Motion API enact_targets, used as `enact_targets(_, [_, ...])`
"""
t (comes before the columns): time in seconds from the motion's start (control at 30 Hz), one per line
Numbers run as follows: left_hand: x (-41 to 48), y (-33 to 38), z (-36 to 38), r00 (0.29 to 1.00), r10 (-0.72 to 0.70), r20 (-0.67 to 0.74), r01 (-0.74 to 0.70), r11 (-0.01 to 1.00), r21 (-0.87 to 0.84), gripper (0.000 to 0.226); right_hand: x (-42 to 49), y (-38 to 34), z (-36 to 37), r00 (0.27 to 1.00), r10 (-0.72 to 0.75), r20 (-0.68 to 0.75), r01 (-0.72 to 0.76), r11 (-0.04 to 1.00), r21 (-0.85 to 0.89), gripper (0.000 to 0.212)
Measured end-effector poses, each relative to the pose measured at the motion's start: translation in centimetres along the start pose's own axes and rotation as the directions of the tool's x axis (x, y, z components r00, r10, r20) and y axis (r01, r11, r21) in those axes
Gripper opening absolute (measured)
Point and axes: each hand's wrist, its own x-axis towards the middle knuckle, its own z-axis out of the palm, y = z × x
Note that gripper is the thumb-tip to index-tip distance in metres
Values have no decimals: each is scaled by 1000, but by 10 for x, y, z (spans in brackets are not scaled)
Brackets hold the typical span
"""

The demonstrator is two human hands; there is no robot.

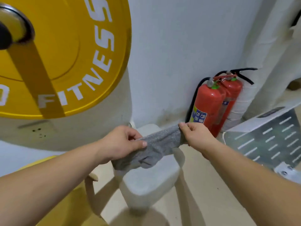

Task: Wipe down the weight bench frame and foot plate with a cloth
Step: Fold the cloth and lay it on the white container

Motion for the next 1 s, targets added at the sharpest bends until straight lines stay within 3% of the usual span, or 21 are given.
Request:
enact_targets(0.13, [12,-21,0,987,-112,-117,107,993,-49,31,30,11,40,994,83,67,-93,981,171,50])
enact_targets(0.23, [18,-30,4,969,-236,-72,211,945,-251,36,41,7,47,988,126,93,-147,951,271,50])
enact_targets(0.33, [25,-33,12,958,-286,-30,262,910,-322,28,53,11,48,997,70,41,-77,974,212,50])
enact_targets(0.4, [34,-41,19,946,-315,-81,277,911,-304,22,59,19,53,998,51,-20,-48,989,141,42])
enact_targets(0.43, [38,-47,23,937,-327,-124,288,922,-258,24,59,24,56,998,53,-28,-49,991,125,36])
enact_targets(0.5, [45,-57,32,931,-286,-227,306,950,56,42,54,34,61,998,46,-35,-45,999,10,37])
enact_targets(0.57, [42,-59,43,950,-148,-275,235,919,316,39,51,50,62,1000,32,0,-31,983,-178,25])
enact_targets(0.63, [33,-57,58,989,-37,-144,88,926,366,23,46,66,59,995,79,53,-59,949,-308,12])
enact_targets(0.73, [20,-56,84,993,-64,101,5,864,504,36,36,83,52,993,107,48,-87,946,-311,34])
enact_targets(0.83, [11,-67,93,996,-10,84,-40,823,567,38,26,83,44,993,83,81,-64,973,-222,59])
enact_targets(0.93, [0,-73,95,988,112,109,-154,820,551,20,21,81,46,963,105,246,-55,978,-203,47])
enact_targets(1.0, [-4,-74,92,988,145,52,-152,858,491,15,22,75,48,969,67,240,-24,983,-180,39])
